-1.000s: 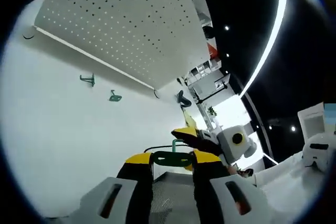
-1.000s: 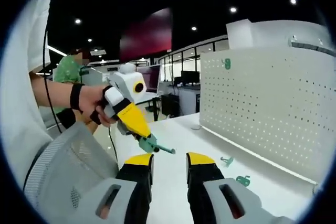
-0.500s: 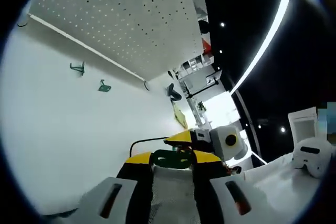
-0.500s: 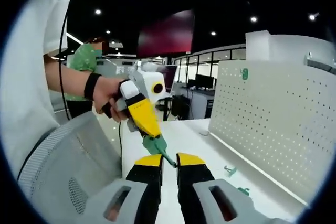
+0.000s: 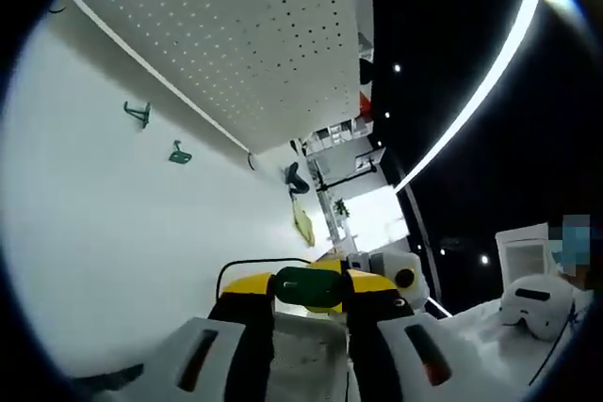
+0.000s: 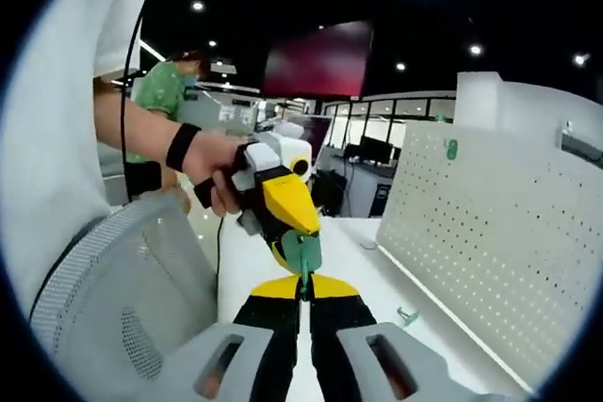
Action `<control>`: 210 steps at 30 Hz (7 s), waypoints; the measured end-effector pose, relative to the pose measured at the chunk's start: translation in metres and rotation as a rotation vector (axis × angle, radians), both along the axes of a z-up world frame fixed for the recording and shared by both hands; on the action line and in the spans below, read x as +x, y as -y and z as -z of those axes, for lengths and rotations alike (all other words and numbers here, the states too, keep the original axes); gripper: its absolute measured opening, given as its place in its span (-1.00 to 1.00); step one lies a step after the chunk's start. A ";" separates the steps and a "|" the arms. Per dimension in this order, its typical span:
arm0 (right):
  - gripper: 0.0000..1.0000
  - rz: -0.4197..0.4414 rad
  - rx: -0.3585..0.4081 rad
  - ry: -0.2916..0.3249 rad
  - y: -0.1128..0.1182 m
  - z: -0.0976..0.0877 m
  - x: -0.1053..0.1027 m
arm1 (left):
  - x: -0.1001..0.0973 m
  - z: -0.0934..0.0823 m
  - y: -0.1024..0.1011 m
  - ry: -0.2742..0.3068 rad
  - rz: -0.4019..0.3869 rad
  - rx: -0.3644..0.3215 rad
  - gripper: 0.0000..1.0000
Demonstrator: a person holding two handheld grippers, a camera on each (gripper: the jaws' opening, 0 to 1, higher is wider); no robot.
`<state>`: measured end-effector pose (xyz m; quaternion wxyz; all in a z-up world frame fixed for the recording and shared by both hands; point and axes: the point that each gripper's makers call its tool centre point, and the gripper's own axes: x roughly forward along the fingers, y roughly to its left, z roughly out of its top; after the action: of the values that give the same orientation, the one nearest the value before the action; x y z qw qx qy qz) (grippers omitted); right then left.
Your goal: Insert the hook assembly into the mounting plate slot until the hook locks in place.
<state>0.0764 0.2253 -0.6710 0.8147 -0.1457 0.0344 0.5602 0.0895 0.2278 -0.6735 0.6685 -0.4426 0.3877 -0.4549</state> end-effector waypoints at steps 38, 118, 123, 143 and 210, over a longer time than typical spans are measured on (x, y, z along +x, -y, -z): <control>-0.99 0.344 0.090 -0.324 0.003 -0.004 0.017 | -0.017 -0.020 -0.028 0.500 -0.111 0.137 0.04; -0.99 0.755 0.107 -0.275 -0.036 -0.079 0.165 | 0.016 -0.034 -0.119 1.031 -0.179 0.516 0.79; -0.99 0.762 0.111 -0.268 -0.038 -0.087 0.174 | 0.018 -0.035 -0.120 1.036 -0.185 0.518 0.82; -0.99 0.828 0.146 -0.265 -0.050 -0.112 0.221 | 0.014 -0.033 -0.125 1.038 -0.164 0.490 0.87; -0.99 0.988 0.168 -0.291 -0.069 -0.136 0.337 | 0.038 -0.025 -0.166 0.998 -0.257 0.520 0.88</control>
<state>0.4134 0.2938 -0.5351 0.9775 0.0331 0.1670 0.1242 0.1277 0.3935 -0.6490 0.9071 -0.0388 0.0675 -0.4136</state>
